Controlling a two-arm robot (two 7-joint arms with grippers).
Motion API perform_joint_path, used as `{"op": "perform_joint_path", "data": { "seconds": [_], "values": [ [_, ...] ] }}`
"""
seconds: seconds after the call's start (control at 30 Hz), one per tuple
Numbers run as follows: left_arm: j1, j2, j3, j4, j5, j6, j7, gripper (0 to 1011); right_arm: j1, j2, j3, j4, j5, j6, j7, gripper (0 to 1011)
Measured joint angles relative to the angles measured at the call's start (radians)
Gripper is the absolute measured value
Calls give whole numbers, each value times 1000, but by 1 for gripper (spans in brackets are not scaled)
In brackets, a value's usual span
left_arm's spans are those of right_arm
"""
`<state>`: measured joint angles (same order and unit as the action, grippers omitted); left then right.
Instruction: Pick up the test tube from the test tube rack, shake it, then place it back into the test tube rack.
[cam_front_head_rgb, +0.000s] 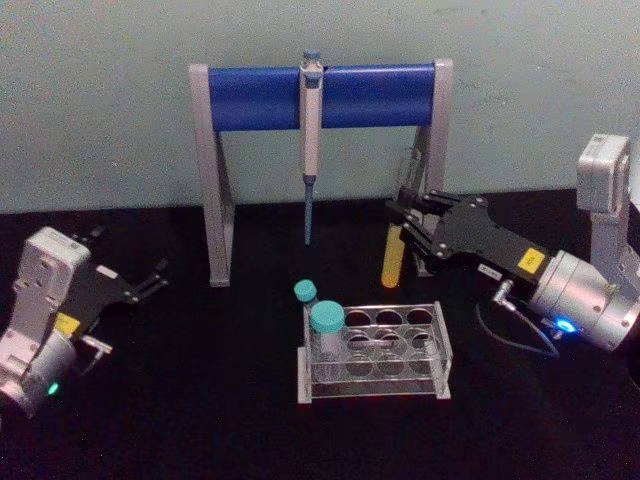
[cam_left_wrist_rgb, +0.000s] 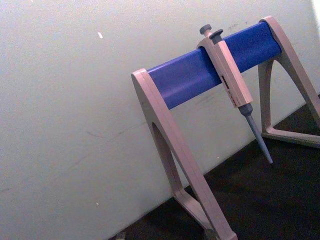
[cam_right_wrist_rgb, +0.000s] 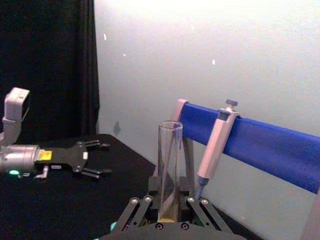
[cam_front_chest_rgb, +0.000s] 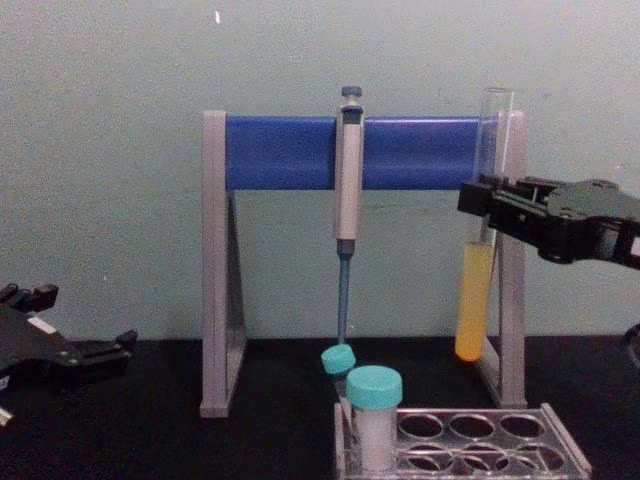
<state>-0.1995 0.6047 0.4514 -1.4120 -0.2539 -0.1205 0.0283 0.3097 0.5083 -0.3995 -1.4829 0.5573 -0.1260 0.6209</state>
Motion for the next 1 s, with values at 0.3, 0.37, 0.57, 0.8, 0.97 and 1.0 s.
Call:
{"op": "perform_joint_path", "data": {
  "seconds": [0.3, 0.37, 0.57, 0.8, 0.97, 1.0],
  "values": [
    [0, 0, 0, 0, 0, 0, 0, 1010, -41, 31, 30, -34, -7, 10, -31, 221],
    [0, 0, 0, 0, 0, 0, 0, 1010, -65, 44, 42, -58, -6, 15, -40, 221],
    [0, 0, 0, 0, 0, 0, 0, 1010, -136, 74, 62, -133, 5, 32, -53, 221],
    [0, 0, 0, 0, 0, 0, 0, 1010, -163, 80, 44, -174, 19, 47, -30, 222],
    [0, 0, 0, 0, 0, 0, 0, 1010, -131, 59, 13, -154, 24, 47, -6, 221],
    [0, 0, 0, 0, 0, 0, 0, 1010, -124, 55, 9, -147, 24, 46, -4, 221]
  ]
}}
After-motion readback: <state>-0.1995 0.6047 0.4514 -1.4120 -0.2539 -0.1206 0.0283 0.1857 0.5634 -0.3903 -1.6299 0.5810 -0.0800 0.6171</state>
